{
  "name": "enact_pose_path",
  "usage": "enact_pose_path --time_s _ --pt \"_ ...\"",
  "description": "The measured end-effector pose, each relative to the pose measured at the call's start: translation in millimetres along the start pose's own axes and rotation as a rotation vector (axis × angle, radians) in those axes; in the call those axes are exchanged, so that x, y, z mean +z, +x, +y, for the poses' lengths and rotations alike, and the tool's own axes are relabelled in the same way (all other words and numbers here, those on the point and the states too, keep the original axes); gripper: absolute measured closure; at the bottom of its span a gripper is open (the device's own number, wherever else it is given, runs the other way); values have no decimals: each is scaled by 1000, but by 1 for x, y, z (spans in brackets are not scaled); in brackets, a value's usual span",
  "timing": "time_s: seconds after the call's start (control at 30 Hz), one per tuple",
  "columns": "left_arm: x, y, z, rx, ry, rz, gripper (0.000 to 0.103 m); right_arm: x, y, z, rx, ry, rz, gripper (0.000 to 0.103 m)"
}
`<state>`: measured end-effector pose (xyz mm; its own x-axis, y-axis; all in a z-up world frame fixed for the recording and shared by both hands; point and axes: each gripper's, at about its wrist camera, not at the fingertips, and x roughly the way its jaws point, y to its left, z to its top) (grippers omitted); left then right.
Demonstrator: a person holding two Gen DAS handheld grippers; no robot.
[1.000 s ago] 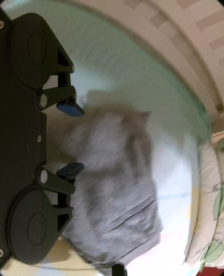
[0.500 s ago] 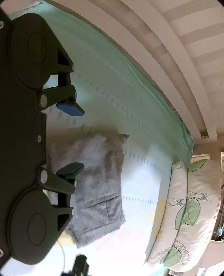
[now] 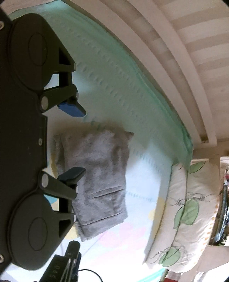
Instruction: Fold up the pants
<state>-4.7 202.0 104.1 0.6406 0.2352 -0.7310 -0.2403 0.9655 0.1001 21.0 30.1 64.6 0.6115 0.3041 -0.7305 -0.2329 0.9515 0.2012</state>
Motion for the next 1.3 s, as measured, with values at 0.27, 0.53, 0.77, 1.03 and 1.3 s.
enact_pose_path --time_s 0.27,0.53,0.77,1.03,1.3 --pt "-3 8 -4 -8 27 25 36 2 6 -2 -30 -1 -2 77" --pt "-3 11 0 -27 -5 49 36 3 11 -2 -31 -8 -1 77" --pt "-3 12 0 -28 -4 53 36 5 14 -1 -21 0 0 77" --pt "-3 12 2 -33 -4 53 36 5 14 -2 -17 2 -2 77" --pt "-3 12 2 -33 1 54 36 5 14 -2 -13 -1 -3 77"
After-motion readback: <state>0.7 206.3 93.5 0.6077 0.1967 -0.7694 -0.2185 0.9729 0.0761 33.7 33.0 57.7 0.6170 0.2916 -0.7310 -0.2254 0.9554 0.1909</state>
